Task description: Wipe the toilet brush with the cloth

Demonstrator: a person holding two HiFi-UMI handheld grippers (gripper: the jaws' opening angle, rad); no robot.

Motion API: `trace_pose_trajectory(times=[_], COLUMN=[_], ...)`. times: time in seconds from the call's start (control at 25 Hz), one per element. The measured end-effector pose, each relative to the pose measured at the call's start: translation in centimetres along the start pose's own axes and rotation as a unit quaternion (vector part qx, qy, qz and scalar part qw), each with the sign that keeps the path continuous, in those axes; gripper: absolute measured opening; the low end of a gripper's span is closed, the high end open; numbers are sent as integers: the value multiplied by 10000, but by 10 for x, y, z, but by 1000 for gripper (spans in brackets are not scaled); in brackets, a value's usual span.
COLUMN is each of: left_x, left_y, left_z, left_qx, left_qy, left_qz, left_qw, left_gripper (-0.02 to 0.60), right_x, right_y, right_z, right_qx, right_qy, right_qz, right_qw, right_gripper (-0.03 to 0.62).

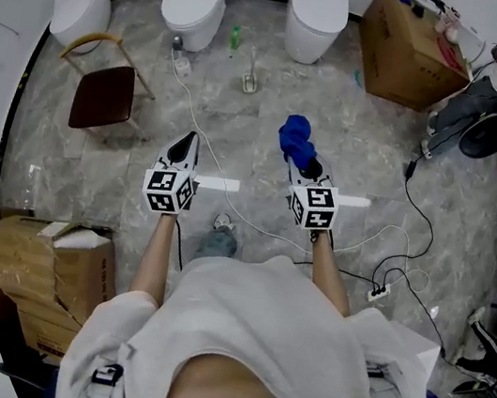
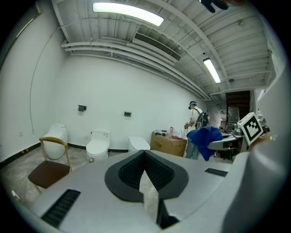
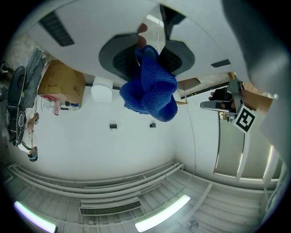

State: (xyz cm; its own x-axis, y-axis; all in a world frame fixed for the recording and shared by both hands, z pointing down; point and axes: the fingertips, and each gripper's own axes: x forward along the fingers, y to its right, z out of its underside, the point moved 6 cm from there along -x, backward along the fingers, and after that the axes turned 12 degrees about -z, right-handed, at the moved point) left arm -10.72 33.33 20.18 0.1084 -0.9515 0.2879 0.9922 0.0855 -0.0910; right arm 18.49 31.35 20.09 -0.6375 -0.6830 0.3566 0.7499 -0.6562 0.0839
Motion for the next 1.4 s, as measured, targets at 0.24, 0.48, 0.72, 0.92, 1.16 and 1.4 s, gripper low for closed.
trace_pose_trajectory(times=[0.24, 0.48, 0.72, 0.92, 1.16, 1.4], left_x=[62, 115, 149, 167, 199, 254], left_y=[-31, -55, -58, -61, -68, -77], left_z=[-22, -31, -39, -40, -39, -54], left_qx=[22, 61, 127, 147, 156, 162], left_qy=[18, 4, -22, -92, -199, -258], left_qz=[135, 315, 489, 531, 479, 342], left_qw=[9999, 9995, 9987, 9984, 9985, 9989], left_gripper=[18, 18, 18, 18, 18, 18], right_x=[57, 101, 117, 131, 161, 212], right_y=[19, 34, 47, 58, 78, 117], right_z=[-25, -36, -36, -37, -40, -54], right_qx=[1, 35, 124, 188, 209, 255], right_qy=[40, 65, -15, -87, -120, -173], right_qz=[96, 265, 384, 408, 311, 141], right_qw=[9999, 9996, 9992, 9990, 9992, 9994], right_gripper=[110, 110, 110, 110, 110, 110])
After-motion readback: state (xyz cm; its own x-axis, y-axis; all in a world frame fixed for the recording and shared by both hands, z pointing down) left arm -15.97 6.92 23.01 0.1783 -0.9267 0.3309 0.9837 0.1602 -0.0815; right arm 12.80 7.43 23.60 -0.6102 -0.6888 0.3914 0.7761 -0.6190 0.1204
